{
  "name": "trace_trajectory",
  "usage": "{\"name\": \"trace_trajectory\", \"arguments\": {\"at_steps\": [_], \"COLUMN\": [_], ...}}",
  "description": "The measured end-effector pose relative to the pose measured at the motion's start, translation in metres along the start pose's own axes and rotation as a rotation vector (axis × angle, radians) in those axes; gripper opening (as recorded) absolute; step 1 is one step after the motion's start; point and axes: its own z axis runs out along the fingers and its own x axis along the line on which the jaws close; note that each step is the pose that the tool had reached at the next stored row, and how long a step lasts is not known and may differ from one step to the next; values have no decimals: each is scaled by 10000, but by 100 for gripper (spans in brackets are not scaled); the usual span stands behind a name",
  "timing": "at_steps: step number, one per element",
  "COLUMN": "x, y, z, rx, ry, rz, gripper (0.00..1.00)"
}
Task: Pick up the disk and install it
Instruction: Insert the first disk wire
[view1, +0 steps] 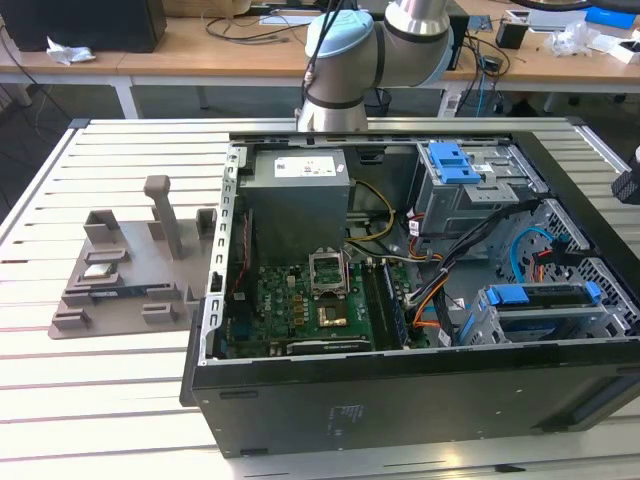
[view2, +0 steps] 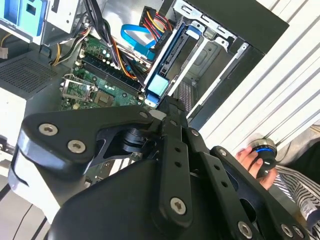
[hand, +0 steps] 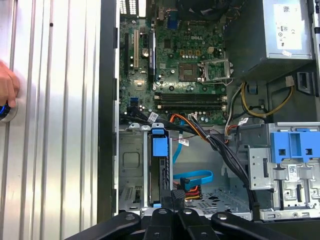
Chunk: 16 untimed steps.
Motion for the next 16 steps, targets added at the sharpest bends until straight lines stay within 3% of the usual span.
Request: {"name": "trace_trajectory", "arguments": {"at_steps": [1, 4, 5, 6, 9, 16], "x": [0, 0, 0, 0, -1, -19], "y": [0, 0, 0, 0, -10, -194], "z": [0, 0, 0, 0, 0, 17], "rx": [0, 0, 0, 1, 0, -8], "ry": [0, -1, -2, -2, 13, 51], "rz": [0, 0, -1, -1, -1, 6], "gripper": [11, 29, 29, 36, 36, 36]}}
